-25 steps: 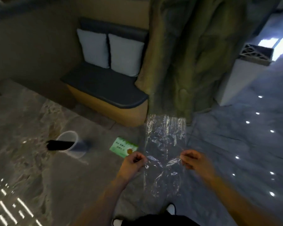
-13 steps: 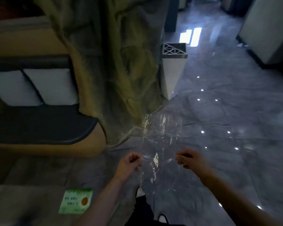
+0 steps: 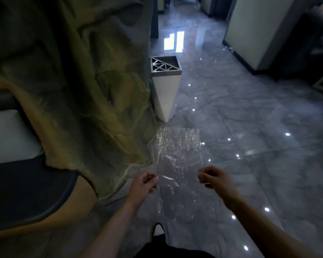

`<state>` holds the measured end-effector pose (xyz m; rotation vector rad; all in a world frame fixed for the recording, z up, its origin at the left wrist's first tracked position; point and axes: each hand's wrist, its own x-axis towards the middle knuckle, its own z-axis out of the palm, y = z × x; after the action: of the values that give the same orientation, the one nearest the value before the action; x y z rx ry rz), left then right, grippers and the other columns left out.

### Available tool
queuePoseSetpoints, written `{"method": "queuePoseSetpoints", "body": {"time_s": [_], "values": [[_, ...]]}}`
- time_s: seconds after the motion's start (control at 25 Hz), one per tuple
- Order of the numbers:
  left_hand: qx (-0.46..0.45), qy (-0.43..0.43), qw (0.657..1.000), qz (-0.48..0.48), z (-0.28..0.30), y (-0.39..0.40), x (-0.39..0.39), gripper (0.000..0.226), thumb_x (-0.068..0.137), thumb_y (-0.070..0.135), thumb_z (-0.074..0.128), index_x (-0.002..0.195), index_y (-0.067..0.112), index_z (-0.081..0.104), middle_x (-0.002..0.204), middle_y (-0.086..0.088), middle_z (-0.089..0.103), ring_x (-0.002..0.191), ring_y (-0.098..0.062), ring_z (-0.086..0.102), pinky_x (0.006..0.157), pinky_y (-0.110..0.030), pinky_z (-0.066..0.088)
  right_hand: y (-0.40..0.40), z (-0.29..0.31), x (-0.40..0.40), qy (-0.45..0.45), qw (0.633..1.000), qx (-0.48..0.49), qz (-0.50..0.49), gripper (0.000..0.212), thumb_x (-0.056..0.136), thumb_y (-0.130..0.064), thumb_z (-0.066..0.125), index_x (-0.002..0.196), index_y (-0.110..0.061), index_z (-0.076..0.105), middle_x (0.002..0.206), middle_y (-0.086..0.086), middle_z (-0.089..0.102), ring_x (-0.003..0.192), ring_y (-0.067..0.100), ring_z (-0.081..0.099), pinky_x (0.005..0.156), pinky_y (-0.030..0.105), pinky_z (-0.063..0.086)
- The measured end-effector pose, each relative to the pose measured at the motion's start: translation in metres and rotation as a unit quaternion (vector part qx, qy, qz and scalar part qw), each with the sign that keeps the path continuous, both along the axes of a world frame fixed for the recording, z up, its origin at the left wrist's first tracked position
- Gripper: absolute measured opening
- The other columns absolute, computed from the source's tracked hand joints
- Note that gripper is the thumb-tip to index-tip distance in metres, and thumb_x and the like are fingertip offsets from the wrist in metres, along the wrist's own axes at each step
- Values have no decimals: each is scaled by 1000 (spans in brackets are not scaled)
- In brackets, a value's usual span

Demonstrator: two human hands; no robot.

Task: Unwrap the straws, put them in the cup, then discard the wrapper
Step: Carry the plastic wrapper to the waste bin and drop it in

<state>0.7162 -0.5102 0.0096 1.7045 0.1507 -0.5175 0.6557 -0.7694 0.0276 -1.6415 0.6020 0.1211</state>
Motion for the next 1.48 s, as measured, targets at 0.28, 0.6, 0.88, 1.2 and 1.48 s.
{"method": "queuePoseSetpoints", "body": {"time_s": [0.28, 0.6, 0.88, 1.2, 1.48], "values": [[-10, -6, 999, -46, -1, -25, 99, 10, 91, 5, 63, 85, 13, 66, 72, 0, 67, 61, -8, 62, 62, -25, 48, -20, 1, 73, -4, 999, -10, -46, 7, 84, -23, 71, 91, -22, 72, 83, 0, 76, 75, 12, 70, 63, 22, 50], [13, -28, 997, -64, -10, -114, 206, 16, 88, 4, 65, 78, 16, 65, 67, -1, 65, 62, -12, 59, 57, -22, 45, -103, -8, 162, -3, 998, -3, -68, 7, 86, -22, 70, 91, -19, 72, 85, 3, 75, 78, 15, 70, 67, 25, 51], [30, -41, 997, -56, -3, -228, 284, 19, 87, 0, 65, 76, 16, 65, 66, -2, 64, 61, -13, 58, 57, -22, 45, -218, 9, 248, -16, 998, -9, -60, 8, 84, -17, 71, 91, -12, 70, 84, 8, 75, 75, 17, 68, 66, 27, 52], [27, -31, 998, -43, 0, -300, 367, 16, 86, 3, 66, 79, 17, 66, 67, 3, 66, 61, -7, 60, 60, -23, 48, -295, 10, 340, -11, 998, -2, -58, 10, 85, -18, 71, 93, -12, 70, 88, 10, 74, 78, 21, 69, 64, 25, 50], [13, -26, 999, -41, -18, -341, 489, 16, 86, 5, 66, 78, 20, 68, 65, 7, 68, 61, -4, 62, 63, -25, 50, -333, 3, 464, -4, 997, -2, -73, 9, 83, -17, 73, 89, -11, 70, 84, 11, 75, 68, 16, 68, 59, 25, 50]]}}
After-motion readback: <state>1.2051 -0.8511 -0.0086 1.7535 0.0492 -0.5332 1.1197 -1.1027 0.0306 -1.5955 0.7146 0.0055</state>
